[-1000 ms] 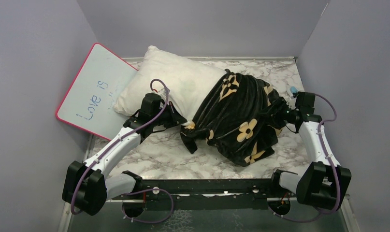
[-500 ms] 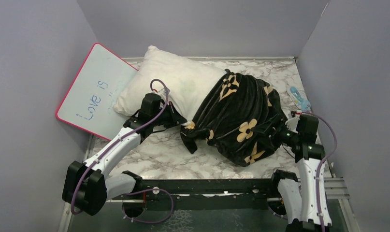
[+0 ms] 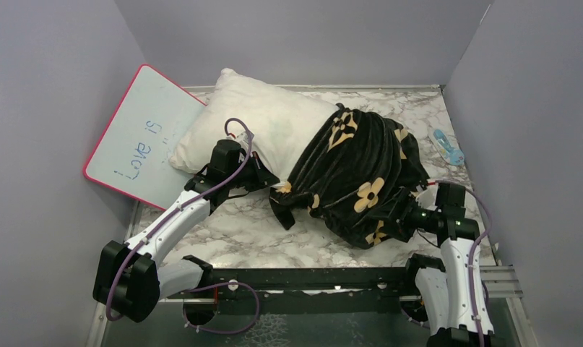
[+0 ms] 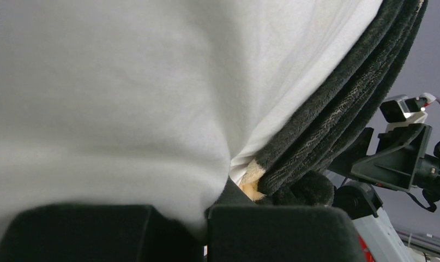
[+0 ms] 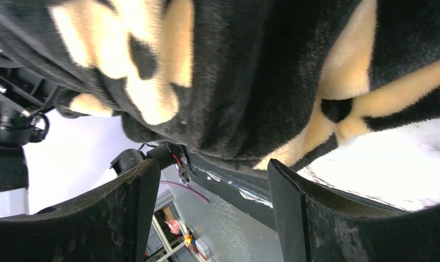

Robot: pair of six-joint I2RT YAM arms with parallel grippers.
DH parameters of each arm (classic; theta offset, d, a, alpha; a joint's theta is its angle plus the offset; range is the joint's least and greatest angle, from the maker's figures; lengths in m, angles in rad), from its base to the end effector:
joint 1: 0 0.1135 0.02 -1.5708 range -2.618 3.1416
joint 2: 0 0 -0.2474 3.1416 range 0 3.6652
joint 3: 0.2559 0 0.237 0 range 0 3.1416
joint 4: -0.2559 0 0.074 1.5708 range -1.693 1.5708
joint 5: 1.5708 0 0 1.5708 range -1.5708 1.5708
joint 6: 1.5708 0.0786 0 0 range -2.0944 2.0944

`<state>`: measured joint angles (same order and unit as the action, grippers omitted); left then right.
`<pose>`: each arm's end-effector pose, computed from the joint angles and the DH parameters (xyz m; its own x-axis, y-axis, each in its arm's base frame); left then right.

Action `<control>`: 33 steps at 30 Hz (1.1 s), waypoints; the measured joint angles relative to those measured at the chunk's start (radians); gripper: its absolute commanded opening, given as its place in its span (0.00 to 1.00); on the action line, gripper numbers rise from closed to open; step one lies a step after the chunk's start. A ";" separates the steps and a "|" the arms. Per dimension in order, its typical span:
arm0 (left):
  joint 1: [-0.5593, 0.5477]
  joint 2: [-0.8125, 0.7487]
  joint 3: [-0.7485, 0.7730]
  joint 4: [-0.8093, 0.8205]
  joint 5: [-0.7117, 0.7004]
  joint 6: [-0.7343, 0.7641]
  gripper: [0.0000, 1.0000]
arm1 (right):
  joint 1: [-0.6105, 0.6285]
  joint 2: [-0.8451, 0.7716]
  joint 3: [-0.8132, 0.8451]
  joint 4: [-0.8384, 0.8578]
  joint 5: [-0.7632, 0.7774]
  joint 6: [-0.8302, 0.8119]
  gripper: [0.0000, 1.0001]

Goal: Remove the pillowcase from the pillow
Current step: Remove the pillow from the pillowcase.

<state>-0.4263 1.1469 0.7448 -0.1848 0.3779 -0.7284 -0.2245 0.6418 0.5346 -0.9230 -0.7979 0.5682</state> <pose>0.2385 -0.1402 0.2230 -0.8183 -0.3079 -0.4854 0.1599 0.6891 -0.7068 0.1320 0.0276 0.1862 -0.8142 0.5713 -0.1035 0.2781 0.5401 0.7943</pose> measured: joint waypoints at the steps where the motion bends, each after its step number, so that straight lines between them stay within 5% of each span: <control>1: 0.000 0.000 0.000 0.000 0.000 0.000 0.00 | 0.001 0.006 -0.011 0.000 0.000 -0.009 0.76; 7: 0.000 0.000 0.000 0.001 0.000 0.000 0.00 | 0.060 0.067 -0.090 0.026 0.005 -0.024 0.76; 15: 0.000 0.000 0.000 0.002 0.001 -0.001 0.00 | 0.328 0.171 -0.113 0.211 0.082 0.088 0.73; 16: 0.000 0.000 -0.001 0.002 0.001 -0.001 0.00 | 0.356 0.188 -0.114 0.244 0.093 0.104 0.66; 18: 0.000 0.000 -0.001 0.002 0.001 -0.001 0.00 | 0.407 0.225 -0.118 0.306 0.120 0.142 0.33; 20: 0.000 0.000 -0.001 0.002 0.001 -0.001 0.00 | 0.450 0.260 -0.119 0.352 0.166 0.182 0.18; 33: 0.000 -0.001 -0.001 -0.001 0.000 -0.001 0.00 | 0.490 0.037 0.002 0.163 0.637 0.385 0.01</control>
<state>-0.4267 1.1461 0.7437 -0.1860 0.3779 -0.7292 0.2653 0.6792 0.5362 -0.7605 -0.1608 0.9527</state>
